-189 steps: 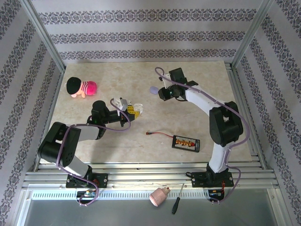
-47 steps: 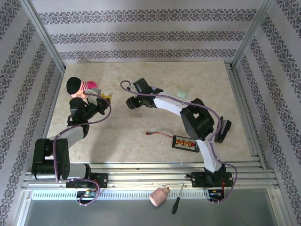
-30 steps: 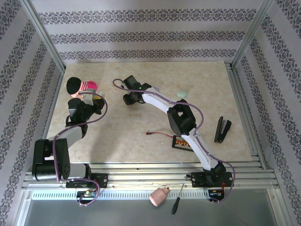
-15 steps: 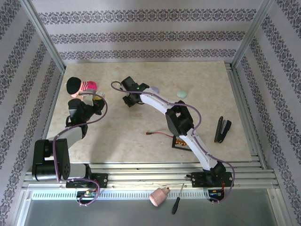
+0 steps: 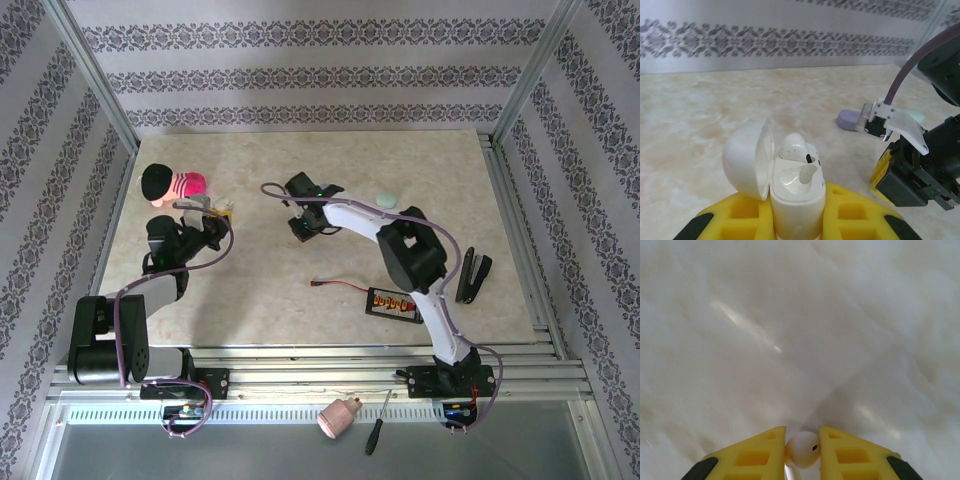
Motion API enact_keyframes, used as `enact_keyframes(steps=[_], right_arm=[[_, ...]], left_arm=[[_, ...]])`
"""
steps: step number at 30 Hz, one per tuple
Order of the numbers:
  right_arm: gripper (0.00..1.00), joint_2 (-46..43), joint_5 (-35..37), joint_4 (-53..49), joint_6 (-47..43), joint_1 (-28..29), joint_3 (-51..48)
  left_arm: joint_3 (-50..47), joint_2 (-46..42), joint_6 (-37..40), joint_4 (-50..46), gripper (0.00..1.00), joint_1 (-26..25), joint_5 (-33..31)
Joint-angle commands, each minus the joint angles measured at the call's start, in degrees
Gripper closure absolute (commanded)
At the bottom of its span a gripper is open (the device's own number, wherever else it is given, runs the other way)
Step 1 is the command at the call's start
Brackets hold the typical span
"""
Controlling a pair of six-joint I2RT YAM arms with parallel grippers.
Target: Insert wireless bluetooth earbuds into charging case
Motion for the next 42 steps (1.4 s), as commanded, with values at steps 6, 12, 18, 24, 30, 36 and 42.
enact_keyframes(steps=[6,12,18,24,30,36,42], right_arm=[[0.81,-13.6,1.5,2.8,1.7,-3.3,-19.7],[0.76,-17.4,1.4,0.2,0.6,-4.3,-23.9],[0.64,-18.0,1.8,-6.3,-1.2,-4.5,-19.3],[0.57,-15.4,0.0,-17.0,-0.7,-5.1,-12.0],[0.57,-9.8,-0.2,-29.8,-1.4,-4.8,-1.9],[0.58,-3.6,0.9,-37.3,-3.0,-4.6,5.4],[0.58,1.6,0.1,-40.5,-4.0,-4.4,11.5]], left_arm=[[-1.3,1.3,2.5,10.7,0.88,-4.9,6.4],[-1.6,1.8,4.1,10.9,0.85,-7.5,8.7],[-3.7,1.2,4.0,13.6,0.85,-7.9,10.7],[-5.9,-0.5,5.5,13.7,0.88,-8.2,11.0],[-5.7,-1.8,8.5,10.7,0.89,-8.4,11.0],[-5.5,-2.2,10.5,9.0,0.89,-8.9,11.1],[-5.4,-2.6,11.4,7.9,0.89,-9.2,11.2]])
